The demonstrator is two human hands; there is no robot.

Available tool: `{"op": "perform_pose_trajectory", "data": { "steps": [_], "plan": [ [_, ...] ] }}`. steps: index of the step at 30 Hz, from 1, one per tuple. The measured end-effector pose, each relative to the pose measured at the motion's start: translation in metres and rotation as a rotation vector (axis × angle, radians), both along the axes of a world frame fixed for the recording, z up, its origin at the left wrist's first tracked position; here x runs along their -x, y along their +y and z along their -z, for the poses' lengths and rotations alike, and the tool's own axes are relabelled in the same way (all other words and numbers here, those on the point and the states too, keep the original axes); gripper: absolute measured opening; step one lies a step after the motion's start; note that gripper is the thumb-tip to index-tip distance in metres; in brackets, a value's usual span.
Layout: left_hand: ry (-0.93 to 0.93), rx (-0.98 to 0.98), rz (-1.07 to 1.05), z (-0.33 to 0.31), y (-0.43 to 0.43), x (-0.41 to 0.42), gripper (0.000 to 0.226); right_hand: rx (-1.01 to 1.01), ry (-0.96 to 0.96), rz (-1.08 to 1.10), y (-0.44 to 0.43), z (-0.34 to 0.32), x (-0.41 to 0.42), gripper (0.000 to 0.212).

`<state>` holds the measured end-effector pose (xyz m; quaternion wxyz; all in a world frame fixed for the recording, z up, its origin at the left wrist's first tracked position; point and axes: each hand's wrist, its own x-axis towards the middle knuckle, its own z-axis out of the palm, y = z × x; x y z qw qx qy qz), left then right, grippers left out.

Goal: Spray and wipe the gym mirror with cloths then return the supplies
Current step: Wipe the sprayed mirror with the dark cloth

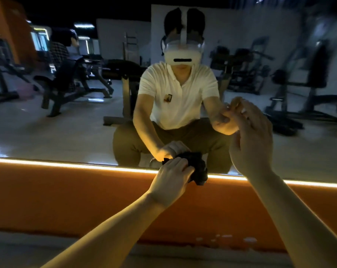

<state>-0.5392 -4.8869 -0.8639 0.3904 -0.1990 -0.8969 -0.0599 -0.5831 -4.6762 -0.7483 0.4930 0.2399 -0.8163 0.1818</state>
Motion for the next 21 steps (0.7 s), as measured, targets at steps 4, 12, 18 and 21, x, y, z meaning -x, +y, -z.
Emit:
{"op": "perform_pose_trajectory", "data": {
  "steps": [4, 12, 18, 21],
  "plan": [
    [0.089, 0.074, 0.07, 0.0, 0.032, 0.013, 0.036, 0.057, -0.008, 0.03, 0.022, -0.003, 0.007, 0.053],
    [0.292, 0.199, -0.143, -0.038, -0.067, 0.0, 0.071, 0.052, 0.074, -0.098, 0.01, -0.008, 0.013, 0.058],
    [0.311, -0.05, -0.369, -0.062, -0.111, -0.029, 0.058, 0.118, 0.048, -0.088, -0.01, -0.01, 0.015, 0.063],
    [0.273, -0.06, -0.298, -0.057, -0.076, -0.011, 0.059, 0.111, 0.044, -0.084, -0.009, -0.009, 0.015, 0.063]
  ]
}}
